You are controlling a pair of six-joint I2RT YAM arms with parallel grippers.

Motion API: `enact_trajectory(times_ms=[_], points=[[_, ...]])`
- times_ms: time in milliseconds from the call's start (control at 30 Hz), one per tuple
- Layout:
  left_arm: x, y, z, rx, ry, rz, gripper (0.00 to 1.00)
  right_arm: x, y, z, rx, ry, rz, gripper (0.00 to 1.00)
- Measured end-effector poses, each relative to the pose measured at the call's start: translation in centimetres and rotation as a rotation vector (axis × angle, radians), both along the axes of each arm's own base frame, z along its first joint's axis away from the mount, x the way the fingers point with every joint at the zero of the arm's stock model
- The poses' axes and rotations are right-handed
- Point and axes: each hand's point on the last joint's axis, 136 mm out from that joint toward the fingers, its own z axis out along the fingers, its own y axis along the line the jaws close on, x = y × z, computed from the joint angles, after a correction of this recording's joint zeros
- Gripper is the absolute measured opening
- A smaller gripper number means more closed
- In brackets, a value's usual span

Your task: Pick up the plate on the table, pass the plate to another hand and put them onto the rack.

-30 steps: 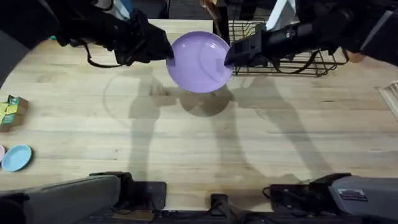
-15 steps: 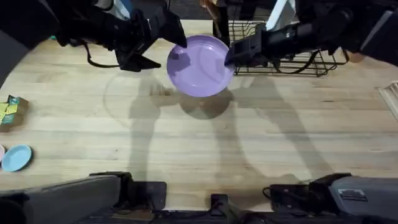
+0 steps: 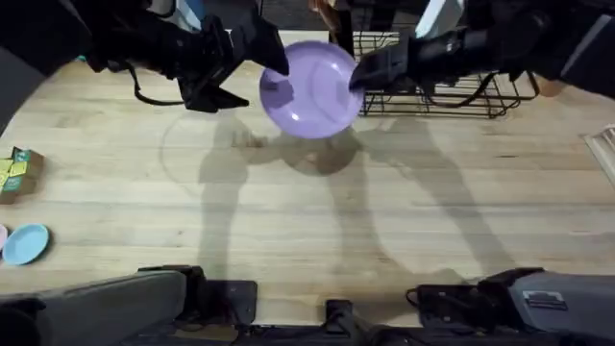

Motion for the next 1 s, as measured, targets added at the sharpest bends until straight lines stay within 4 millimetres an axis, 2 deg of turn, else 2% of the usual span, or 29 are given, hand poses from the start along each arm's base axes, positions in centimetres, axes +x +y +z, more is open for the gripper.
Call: enact_trajectory(times_ms=[133, 167, 433, 467, 533, 567, 600, 833, 867, 1000], points=[[0.0, 0.0, 0.0, 0.000, 0.000, 0.000, 0.994, 1.7, -1.5, 0.8, 0.013, -0.053, -0.046, 0.032], [0.0, 0.0, 0.0, 0.000, 0.000, 0.000, 0.994, 2.5, -2.8, 0.9, 0.015, -0.062, -0.084, 0.032], [0.0, 0.0, 0.0, 0.000, 0.000, 0.000, 0.993, 4.4, -7.5, 1.0, 0.012, -0.069, -0.204, 0.032], [0.0, 0.0, 0.0, 0.000, 0.000, 0.000, 0.993, 5.6, -10.3, 1.8, 0.015, -0.110, -0.272, 0.032], [0.0, 0.0, 0.0, 0.000, 0.000, 0.000, 0.993, 5.6, -10.7, 2.6, 0.015, -0.139, -0.279, 0.032], [0.0, 0.0, 0.0, 0.000, 0.000, 0.000, 0.993, 5.2, -10.8, 4.4, 0.018, -0.190, -0.280, 0.031], [0.0, 0.0, 0.0, 0.000, 0.000, 0.000, 0.993, 5.0, -10.9, 4.9, 0.019, -0.205, -0.280, 0.031], [0.0, 0.0, 0.0, 0.000, 0.000, 0.000, 0.993, 4.1, -12.0, 7.8, 0.023, -0.284, -0.305, 0.031], [0.0, 0.0, 0.0, 0.000, 0.000, 0.000, 0.992, 3.5, -12.8, 9.3, 0.024, -0.325, -0.326, 0.031], [0.0, 0.0, 0.0, 0.000, 0.000, 0.000, 0.993, 2.5, -13.8, 11.7, 0.000, -0.421, -0.333, 0.031]])
